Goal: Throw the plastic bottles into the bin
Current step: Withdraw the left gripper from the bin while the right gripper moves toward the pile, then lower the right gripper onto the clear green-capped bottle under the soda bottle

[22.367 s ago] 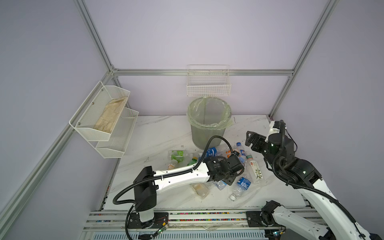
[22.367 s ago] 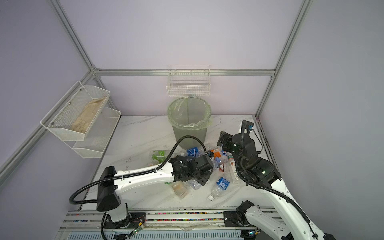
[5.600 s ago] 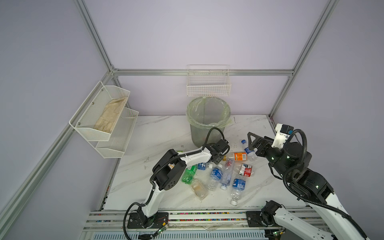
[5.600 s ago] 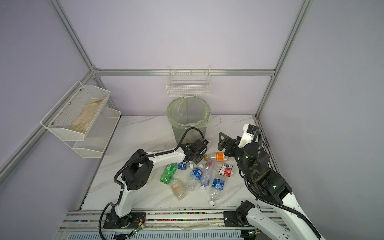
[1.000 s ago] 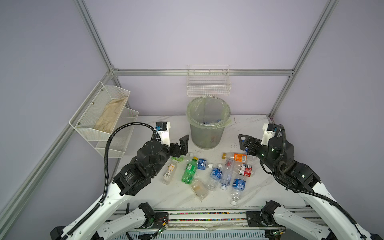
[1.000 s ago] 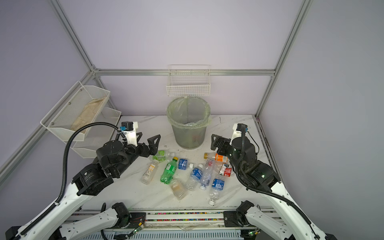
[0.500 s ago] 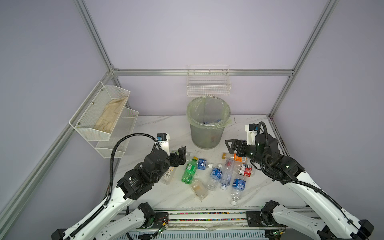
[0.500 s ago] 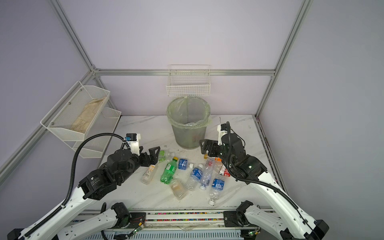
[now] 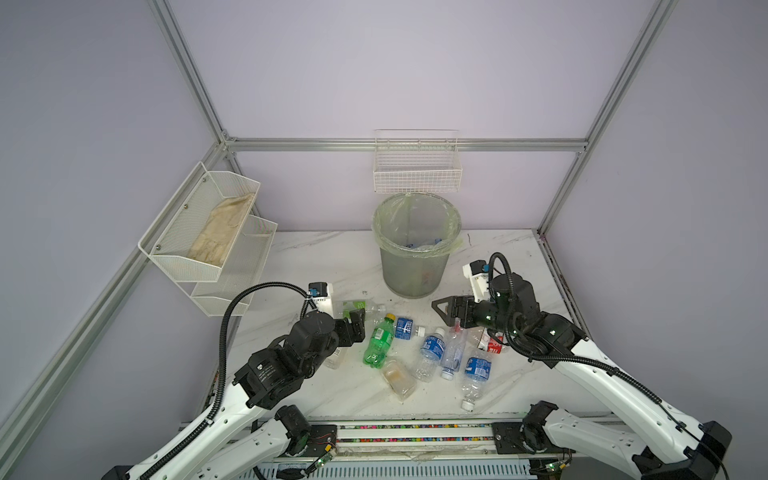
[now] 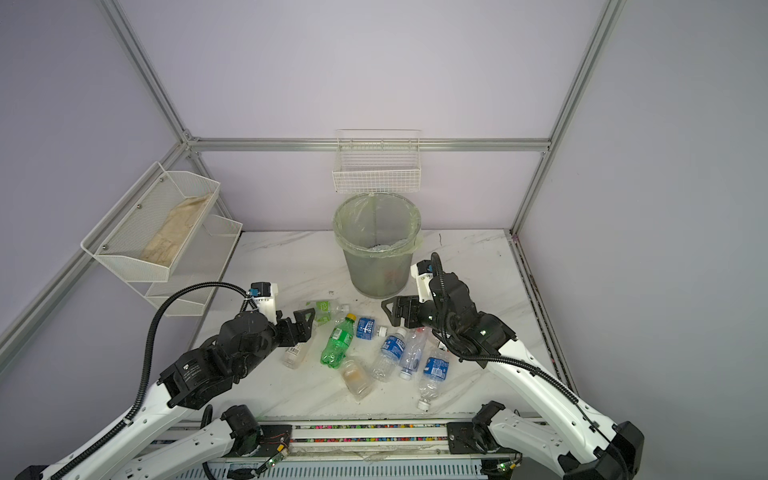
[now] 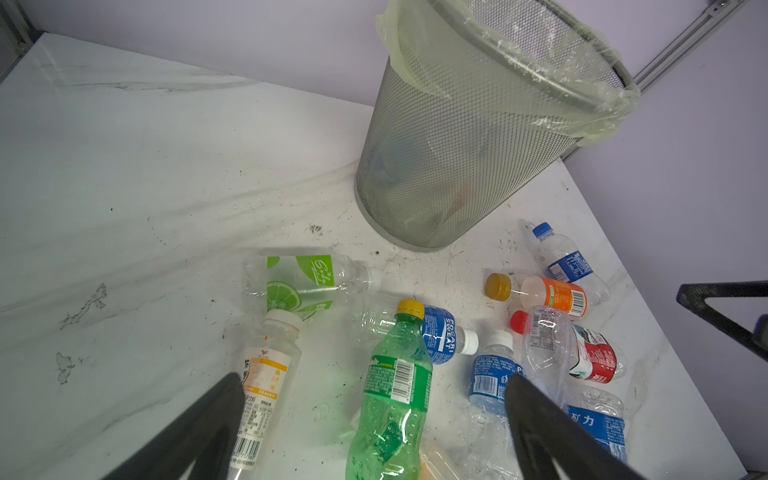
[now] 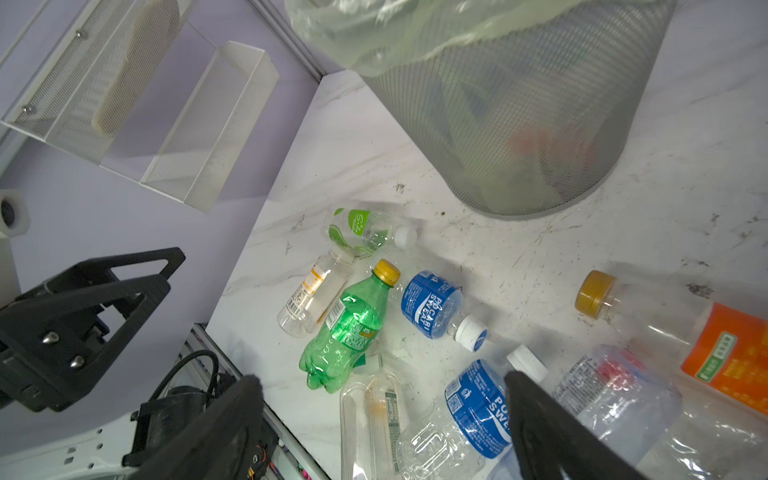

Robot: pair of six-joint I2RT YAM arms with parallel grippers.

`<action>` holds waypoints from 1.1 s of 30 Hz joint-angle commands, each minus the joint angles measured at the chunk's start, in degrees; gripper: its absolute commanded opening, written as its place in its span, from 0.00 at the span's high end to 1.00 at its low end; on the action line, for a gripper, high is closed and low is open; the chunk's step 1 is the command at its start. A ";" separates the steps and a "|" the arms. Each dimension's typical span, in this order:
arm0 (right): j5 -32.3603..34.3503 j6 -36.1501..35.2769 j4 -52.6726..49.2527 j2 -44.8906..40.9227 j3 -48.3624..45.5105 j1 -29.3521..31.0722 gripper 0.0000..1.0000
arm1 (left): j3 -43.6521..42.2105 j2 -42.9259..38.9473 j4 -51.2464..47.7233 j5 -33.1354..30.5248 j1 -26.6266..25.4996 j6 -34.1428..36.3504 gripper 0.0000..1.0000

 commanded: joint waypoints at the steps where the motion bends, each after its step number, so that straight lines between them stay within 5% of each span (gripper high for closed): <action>1: 0.72 0.30 2.21 1.50 -1.08 3.82 0.08 | -3.31 -1.41 -0.43 -0.64 -0.03 -2.58 0.05; 16: 13.77 2.00 1.67 16.04 1.76 25.55 0.08 | -6.79 -5.10 -1.23 0.38 -0.01 -4.10 0.05; 33: 25.71 7.70 -1.54 32.14 5.46 35.28 0.11 | -7.57 -8.05 -2.73 -0.17 -0.04 -5.11 0.06</action>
